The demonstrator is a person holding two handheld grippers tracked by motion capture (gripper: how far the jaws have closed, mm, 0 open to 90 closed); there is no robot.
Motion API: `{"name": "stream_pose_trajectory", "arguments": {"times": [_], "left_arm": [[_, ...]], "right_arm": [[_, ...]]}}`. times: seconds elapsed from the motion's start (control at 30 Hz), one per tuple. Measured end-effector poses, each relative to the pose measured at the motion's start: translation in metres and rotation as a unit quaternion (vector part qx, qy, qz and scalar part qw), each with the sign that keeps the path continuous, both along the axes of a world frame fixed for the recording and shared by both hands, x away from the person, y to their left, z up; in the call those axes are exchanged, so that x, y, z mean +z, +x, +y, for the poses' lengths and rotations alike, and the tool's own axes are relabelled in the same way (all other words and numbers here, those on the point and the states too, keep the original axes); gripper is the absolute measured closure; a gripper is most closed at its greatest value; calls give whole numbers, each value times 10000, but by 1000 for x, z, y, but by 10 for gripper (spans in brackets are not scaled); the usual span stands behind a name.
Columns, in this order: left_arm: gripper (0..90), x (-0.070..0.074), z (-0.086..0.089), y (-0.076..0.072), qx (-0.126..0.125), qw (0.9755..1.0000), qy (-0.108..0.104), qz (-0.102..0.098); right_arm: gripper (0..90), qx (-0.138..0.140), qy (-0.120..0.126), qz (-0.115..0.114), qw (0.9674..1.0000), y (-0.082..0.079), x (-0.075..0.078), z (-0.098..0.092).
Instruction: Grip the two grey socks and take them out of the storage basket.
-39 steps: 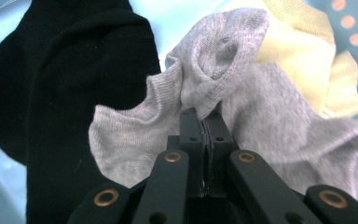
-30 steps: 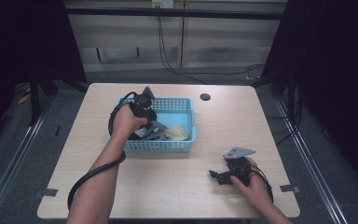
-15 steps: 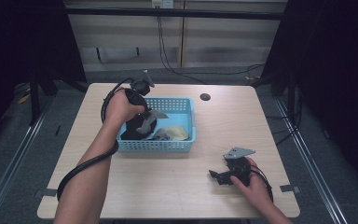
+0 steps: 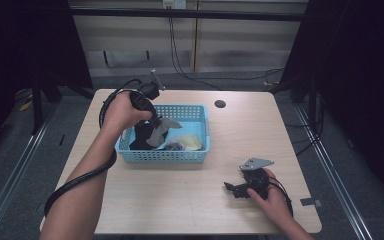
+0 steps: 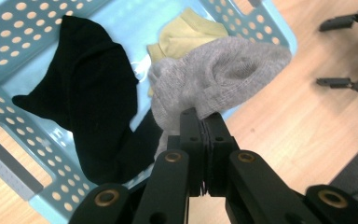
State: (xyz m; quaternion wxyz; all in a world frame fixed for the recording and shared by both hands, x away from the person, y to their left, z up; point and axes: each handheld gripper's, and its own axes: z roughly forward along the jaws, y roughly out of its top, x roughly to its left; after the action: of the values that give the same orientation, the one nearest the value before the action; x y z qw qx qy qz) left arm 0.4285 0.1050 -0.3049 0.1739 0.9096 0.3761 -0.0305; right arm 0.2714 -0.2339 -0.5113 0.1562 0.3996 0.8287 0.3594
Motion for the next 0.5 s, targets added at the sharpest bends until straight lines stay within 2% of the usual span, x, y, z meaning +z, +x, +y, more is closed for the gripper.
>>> {"name": "stream_pose_trajectory", "arguments": {"times": [0.17, 0.5], "left_arm": [[885, 9, 0, -16, -208, 9998, -18, 34], [884, 14, 2, -43, -541, 9985, -81, 90]], "right_arm": [[115, 0, 0, 0, 10000, 0, 0, 0], [115, 4, -12, 3, 10000, 0, 0, 0]]}}
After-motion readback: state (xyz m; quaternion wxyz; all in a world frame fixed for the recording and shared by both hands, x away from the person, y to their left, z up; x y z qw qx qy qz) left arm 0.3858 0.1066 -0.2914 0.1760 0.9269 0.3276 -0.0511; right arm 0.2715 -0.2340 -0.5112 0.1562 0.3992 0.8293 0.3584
